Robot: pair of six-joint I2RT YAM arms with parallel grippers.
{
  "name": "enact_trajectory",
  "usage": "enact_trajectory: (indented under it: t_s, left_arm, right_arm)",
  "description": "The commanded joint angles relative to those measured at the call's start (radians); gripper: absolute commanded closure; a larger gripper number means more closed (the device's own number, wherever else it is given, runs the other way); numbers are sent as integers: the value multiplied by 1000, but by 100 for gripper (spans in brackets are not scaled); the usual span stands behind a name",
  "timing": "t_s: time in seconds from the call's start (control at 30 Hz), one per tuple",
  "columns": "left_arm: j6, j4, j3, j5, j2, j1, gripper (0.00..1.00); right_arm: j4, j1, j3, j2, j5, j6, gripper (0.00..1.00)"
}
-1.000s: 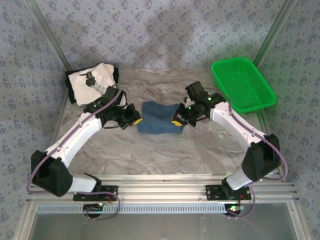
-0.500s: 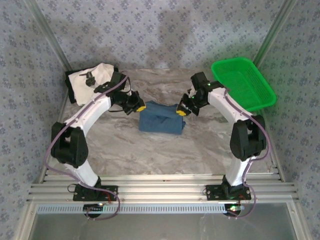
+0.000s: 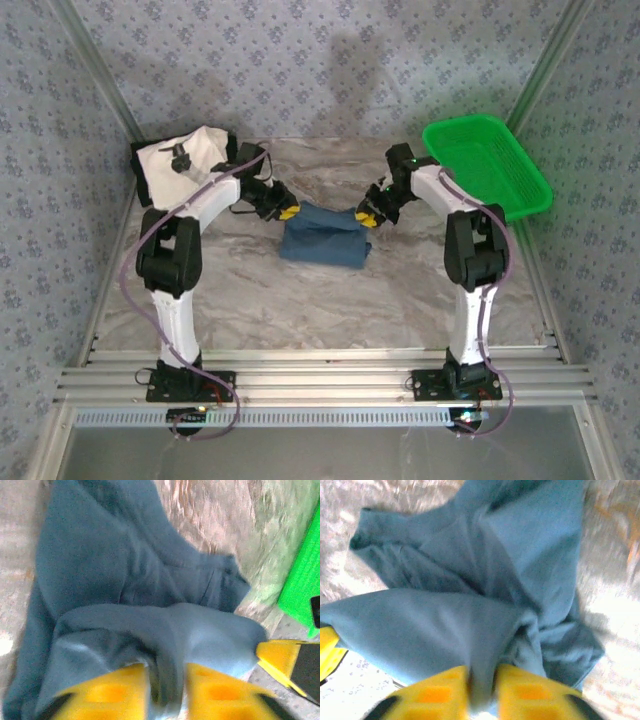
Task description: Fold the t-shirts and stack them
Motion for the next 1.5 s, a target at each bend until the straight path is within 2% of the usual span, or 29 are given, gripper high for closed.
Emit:
enact_trajectory:
  t_s: [0.0,0.07,0.2,0.33,0.43,0.57,0.67,0.73,0.77,0.83,0.93,1.03,1.1,1.17,1.2,1.3,1.37,1.47]
  left_arm:
    - [-33,59,158,33,75,38,55]
    - [-43,42,290,36,92,45,49]
    - [-7,-76,542,-5,57,62,42]
    - [56,-145,522,-42,-60,74,40]
    - [117,-136,337,-86,-213,89,40]
    - [150,43,-93,-161,-532,153,37]
    - [235,88,-354,-326,-767,195,24]
    - [299,109,-501,-413,-890,219,8]
    - [326,113,-571,-459,-942,236,4]
    - [350,118,-666,-469,-1014,288,3]
    - [368,147,-755,-457,-1070,325,1]
    - [331,183,-807,-388,-1049,328,1]
    - [277,228,-834,-271,-1001,328,1]
    - [165,355,-884,-104,-930,319,0]
    - [125,400,-902,-67,-896,300,0]
    - [71,485,-910,-55,-813,212,0]
    - [4,600,-923,-11,-751,180,0]
    - [-4,654,-889,9,-654,141,0]
  right_arm:
    - [19,-62,162,109,-9,2,51]
    - [32,-73,259,119,-22,15,42]
    - [6,-83,363,60,-10,0,39]
    - [-5,-70,236,-81,-12,-41,38]
    - [40,-66,34,-222,-29,-56,37]
    - [120,-61,-274,-494,59,-157,23]
    - [166,-70,-498,-723,223,-251,16]
    - [172,-73,-643,-866,373,-303,9]
    - [204,-94,-726,-944,430,-304,5]
    - [278,-157,-852,-1070,460,-316,0]
    - [348,-262,-956,-1165,400,-314,0]
    - [396,-304,-988,-1117,265,-287,0]
    - [401,-299,-985,-1032,168,-280,0]
    - [452,-289,-1001,-958,80,-254,0]
    - [484,-280,-1011,-933,55,-241,0]
    - [550,-242,-1022,-856,39,-219,0]
    - [596,-217,-1025,-806,18,-207,0]
    - [638,-183,-1013,-736,5,-204,0]
